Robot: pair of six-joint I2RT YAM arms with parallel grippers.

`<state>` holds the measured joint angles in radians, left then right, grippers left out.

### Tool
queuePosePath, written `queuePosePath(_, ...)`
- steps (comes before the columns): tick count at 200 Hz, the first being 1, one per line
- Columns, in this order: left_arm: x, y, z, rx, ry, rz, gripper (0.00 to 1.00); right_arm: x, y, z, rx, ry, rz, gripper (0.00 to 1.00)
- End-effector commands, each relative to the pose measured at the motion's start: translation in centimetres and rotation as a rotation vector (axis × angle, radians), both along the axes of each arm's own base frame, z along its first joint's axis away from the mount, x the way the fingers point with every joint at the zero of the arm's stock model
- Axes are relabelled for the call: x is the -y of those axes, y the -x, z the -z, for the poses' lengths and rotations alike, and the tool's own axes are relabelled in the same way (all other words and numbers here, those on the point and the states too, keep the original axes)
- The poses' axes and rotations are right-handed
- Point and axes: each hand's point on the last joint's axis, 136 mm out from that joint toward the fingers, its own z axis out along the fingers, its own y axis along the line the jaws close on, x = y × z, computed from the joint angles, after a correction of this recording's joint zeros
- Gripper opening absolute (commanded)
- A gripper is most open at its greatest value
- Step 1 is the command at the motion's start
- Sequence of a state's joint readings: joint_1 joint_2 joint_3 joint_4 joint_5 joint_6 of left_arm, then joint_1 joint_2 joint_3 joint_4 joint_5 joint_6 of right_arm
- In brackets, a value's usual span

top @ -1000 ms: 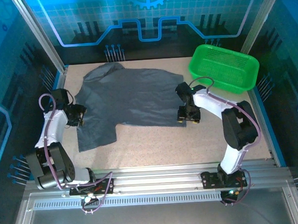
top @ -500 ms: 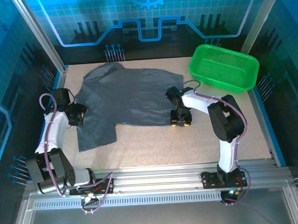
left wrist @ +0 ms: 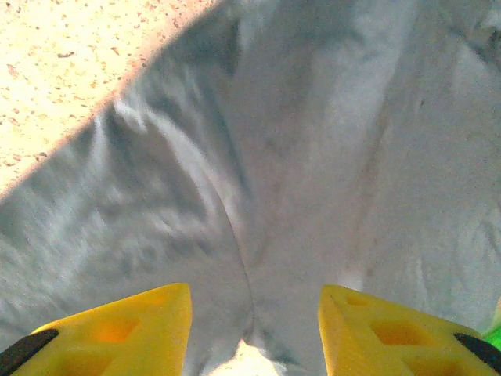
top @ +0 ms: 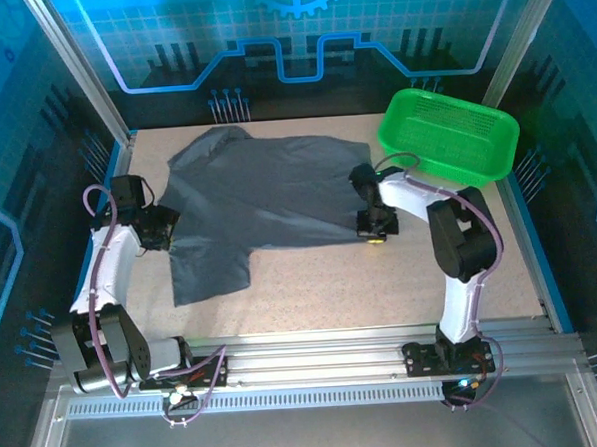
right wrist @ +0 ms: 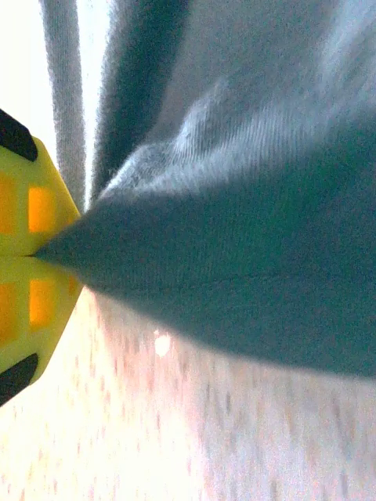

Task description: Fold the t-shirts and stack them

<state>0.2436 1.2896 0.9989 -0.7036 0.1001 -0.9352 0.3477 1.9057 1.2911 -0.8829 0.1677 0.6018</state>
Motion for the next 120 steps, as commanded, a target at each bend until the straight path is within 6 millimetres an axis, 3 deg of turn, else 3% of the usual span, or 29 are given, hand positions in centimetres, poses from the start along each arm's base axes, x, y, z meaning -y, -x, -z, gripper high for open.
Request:
queuePosePath(1, -0.2, 0.9, -0.7, -0.027, -0.053, 0.049, 0.5, 4.3, 0.9, -1.4, -0.012, 0.054, 0.024, 0.0)
queuePosePath(20, -0.7, 1.4, 0.4, -0.084, -0.092, 0.081, 0.52, 5.6, 0.4, -1.8, -0.003, 0.049, 0.023, 0.0)
queuePosePath(44, -1.1, 2.0, 2.8, -0.154, -0.073, 0.113, 0.53, 5.9, -0.4, -1.9, -0.01, 0.03, 0.021, 0.0)
queuePosePath(81, 1.0, 1.9, 6.7, -0.215, 0.05, 0.172, 0.56, 5.2, -1.3, -2.1, -0.003, -0.006, 0.025, 0.0)
queuePosePath(120, 2.9, 1.7, 9.4, -0.221, 0.084, 0.199, 0.59, 4.5, -1.4, -2.0, -0.01, -0.027, 0.021, 0.0)
